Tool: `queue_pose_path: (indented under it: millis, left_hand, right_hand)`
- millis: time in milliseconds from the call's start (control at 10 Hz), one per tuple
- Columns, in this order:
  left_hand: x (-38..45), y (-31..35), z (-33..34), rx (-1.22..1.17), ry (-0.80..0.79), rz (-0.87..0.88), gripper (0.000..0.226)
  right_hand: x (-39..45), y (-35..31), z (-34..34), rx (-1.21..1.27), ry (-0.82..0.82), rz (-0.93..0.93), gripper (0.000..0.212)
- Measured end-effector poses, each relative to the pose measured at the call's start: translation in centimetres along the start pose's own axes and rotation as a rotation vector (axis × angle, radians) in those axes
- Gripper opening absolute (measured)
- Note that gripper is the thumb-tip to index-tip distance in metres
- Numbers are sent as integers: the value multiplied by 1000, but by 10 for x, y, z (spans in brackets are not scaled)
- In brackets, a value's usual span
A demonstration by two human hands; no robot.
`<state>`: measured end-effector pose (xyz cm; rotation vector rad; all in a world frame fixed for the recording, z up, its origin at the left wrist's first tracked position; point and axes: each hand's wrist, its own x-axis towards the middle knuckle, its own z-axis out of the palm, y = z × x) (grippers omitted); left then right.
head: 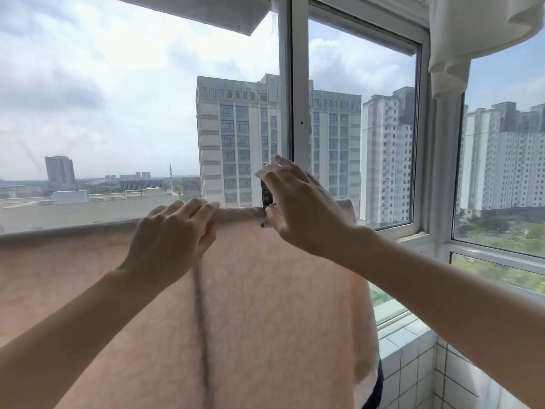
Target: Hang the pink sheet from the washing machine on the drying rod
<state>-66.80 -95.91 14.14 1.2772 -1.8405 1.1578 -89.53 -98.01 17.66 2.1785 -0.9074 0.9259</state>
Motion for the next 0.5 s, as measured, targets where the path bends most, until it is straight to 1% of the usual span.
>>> queue_pose_path:
  millis: [100, 200, 300, 400, 500]
  left_hand:
    - [-18, -18, -15, 79, -27, -64, 37]
    - [-39, -34, -29, 154, -25, -134, 35]
    - [-60, -49, -44, 226, -23, -177, 36]
    - [-80, -61, -65, 245, -43, -203, 37]
    - [-101, -77, -90, 250, -78, -191, 37]
  right_hand:
    - [-3, -18, 9, -120, 112, -90, 45]
    - [-3, -45, 23, -62, 122, -146, 44]
    - [0, -75, 41, 14, 73, -192, 49]
    - [6, -101, 51, 103, 46, -179, 55]
    - [4, -121, 50, 137, 36, -128, 54]
